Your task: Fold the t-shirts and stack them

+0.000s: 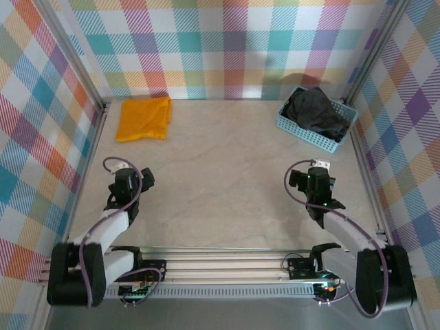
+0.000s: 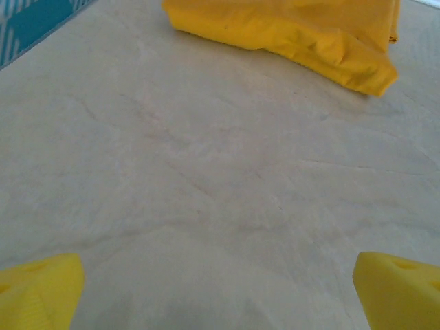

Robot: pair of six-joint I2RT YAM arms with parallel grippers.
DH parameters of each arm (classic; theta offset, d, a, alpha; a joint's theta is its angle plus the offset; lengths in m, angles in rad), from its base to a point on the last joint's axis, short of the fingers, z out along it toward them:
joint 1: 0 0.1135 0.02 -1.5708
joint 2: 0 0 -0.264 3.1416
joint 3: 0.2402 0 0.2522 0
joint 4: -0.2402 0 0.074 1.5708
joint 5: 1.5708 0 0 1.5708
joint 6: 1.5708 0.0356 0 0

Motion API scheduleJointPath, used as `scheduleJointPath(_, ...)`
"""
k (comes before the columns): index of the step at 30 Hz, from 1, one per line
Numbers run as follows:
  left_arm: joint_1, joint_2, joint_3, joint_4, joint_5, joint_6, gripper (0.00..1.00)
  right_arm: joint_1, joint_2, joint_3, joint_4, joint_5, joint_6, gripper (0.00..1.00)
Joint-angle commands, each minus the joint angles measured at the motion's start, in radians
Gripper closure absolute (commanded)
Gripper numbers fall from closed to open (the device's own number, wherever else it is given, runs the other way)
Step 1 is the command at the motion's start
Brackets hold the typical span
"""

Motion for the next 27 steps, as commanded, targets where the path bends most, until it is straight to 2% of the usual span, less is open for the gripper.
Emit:
scheduleJointPath(1, -0.006, 0.114, 0.042, 0.242, 0.008, 0.076, 0.00, -0.052, 0.105, -0.043, 0.354, -0.134, -0.060, 0.00)
scheduleJointPath(4, 0.007, 0.230, 0.063, 0.318, 0.032, 0.085, 0.00, -0.082, 0.144, -0.039, 0.411, -0.187, -0.089, 0.00)
scheduleJointPath(5, 0.005, 0.240, 0.085, 0.279, 0.037, 0.090, 0.00, -0.095, 0.159, -0.043, 0.446, -0.202, -0.101, 0.00)
scheduleJointPath(8, -0.010, 0.248, 0.089, 0.287, 0.049, 0.115, 0.00, -0.126, 0.269, -0.083, 0.645, -0.264, -0.122, 0.00)
scheduleJointPath(10, -0.043, 0.270, 0.004, 0.460, 0.052, 0.157, 0.00, -0.137, 0.408, -0.111, 0.832, -0.285, -0.114, 0.00)
scheduleJointPath(11, -0.051, 0.316, -0.059, 0.633, 0.056, 0.168, 0.00, -0.140, 0.450, -0.118, 0.923, -0.299, -0.120, 0.00)
scheduleJointPath(12, -0.055, 0.353, -0.091, 0.737, 0.053, 0.179, 0.00, -0.140, 0.404, -0.106, 0.824, -0.296, -0.118, 0.00)
scheduleJointPath(13, -0.056, 0.331, -0.071, 0.652, 0.046, 0.174, 0.00, -0.140, 0.374, -0.085, 0.732, -0.297, -0.117, 0.00)
scheduleJointPath(14, -0.057, 0.312, -0.022, 0.527, 0.015, 0.157, 0.00, -0.140, 0.399, -0.071, 0.748, -0.297, -0.120, 0.00)
scheduleJointPath(15, -0.053, 0.345, 0.024, 0.499, 0.020, 0.158, 0.00, -0.140, 0.413, -0.049, 0.736, -0.287, -0.117, 0.00)
scheduleJointPath(16, -0.061, 0.341, 0.062, 0.421, 0.028, 0.175, 0.00, -0.140, 0.397, -0.011, 0.626, -0.280, -0.112, 0.00)
scheduleJointPath(17, -0.066, 0.345, 0.058, 0.431, 0.026, 0.179, 0.00, -0.139, 0.402, 0.042, 0.533, -0.279, -0.113, 0.00)
scheduleJointPath(27, -0.073, 0.344, 0.058, 0.431, 0.014, 0.185, 0.00, -0.120, 0.407, 0.060, 0.511, -0.292, -0.145, 0.00)
